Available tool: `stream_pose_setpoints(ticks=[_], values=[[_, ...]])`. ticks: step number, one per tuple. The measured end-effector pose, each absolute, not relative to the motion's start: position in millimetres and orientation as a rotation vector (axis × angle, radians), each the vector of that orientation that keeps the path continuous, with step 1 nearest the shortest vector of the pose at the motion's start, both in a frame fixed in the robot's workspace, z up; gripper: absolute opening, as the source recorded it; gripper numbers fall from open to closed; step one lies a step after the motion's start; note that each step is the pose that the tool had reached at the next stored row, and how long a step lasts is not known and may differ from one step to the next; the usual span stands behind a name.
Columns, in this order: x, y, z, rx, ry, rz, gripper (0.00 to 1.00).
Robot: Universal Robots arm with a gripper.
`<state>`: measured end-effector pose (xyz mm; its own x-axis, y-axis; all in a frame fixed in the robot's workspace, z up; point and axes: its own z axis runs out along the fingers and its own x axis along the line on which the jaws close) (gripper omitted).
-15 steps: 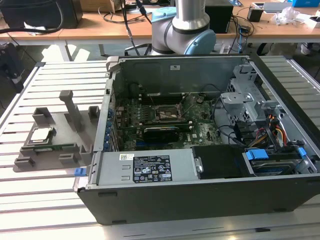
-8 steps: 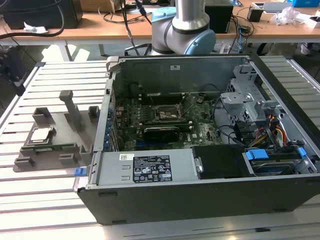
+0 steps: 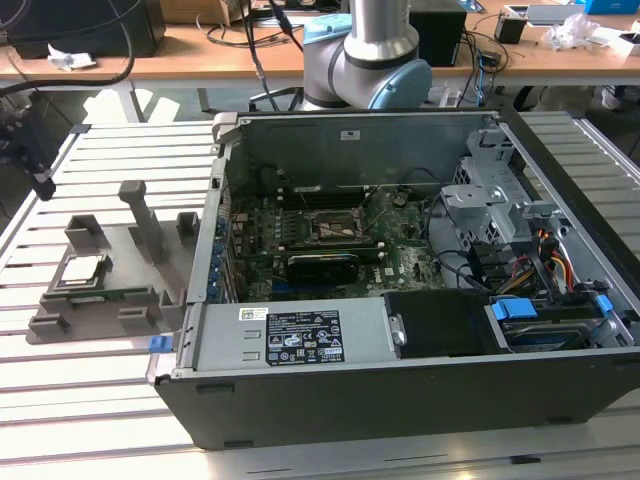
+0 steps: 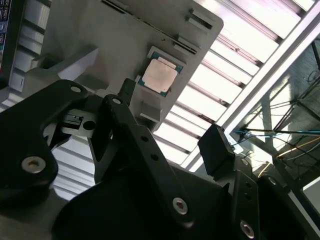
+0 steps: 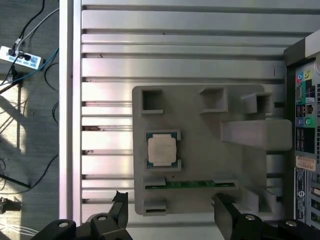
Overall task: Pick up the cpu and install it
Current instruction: 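Pick up the cpu and move it towards the insertion slot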
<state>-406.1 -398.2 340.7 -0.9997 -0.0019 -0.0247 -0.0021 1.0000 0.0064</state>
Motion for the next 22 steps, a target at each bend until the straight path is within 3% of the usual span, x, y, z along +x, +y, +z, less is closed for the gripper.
stream_pose_setpoints(ticks=[22], values=[[-406.1,-398.2,304.3,-0.003,3.12,0.01,0.78]])
